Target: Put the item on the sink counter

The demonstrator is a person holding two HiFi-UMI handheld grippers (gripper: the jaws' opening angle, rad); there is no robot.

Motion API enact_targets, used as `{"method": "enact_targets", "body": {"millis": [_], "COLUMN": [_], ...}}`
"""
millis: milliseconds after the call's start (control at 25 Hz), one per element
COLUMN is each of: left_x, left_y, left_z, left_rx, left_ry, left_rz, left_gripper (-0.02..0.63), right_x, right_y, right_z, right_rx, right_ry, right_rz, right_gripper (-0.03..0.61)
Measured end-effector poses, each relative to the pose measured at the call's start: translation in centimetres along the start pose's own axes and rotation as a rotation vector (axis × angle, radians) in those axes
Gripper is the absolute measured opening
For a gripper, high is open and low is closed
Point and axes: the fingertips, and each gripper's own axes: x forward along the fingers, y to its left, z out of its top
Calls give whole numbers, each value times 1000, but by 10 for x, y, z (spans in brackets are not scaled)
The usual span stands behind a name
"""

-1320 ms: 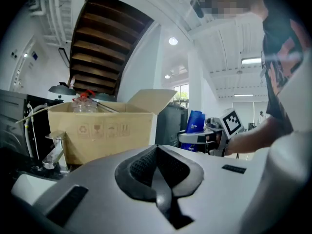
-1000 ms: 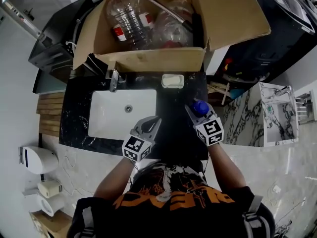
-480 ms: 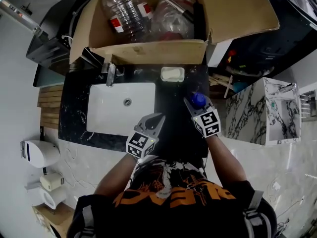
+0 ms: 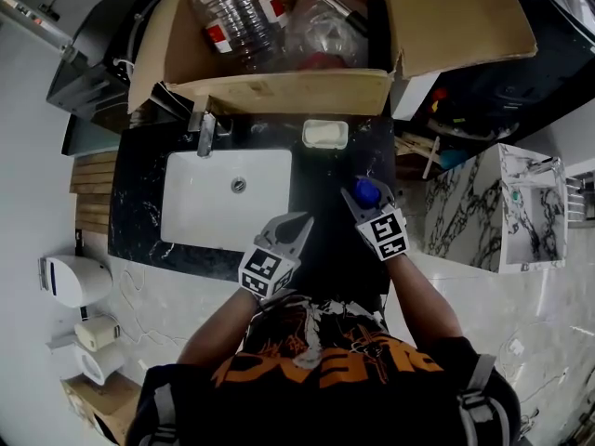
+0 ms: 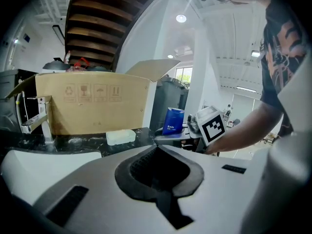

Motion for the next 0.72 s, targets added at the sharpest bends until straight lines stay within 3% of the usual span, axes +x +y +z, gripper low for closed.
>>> {"method": "enact_targets", "body": {"millis": [720], "left_x": [3], "left_y": [0], "left_z": [-3], "left_rx": [-12], "left_ry": [9], "left_rz": [5], "left_gripper": [18], "right_x": [-1], "right_y": [1], "right_z": [0], "right_rx": [15], "right_ry": [-32], "right_rz": [10], "right_gripper": [135]}}
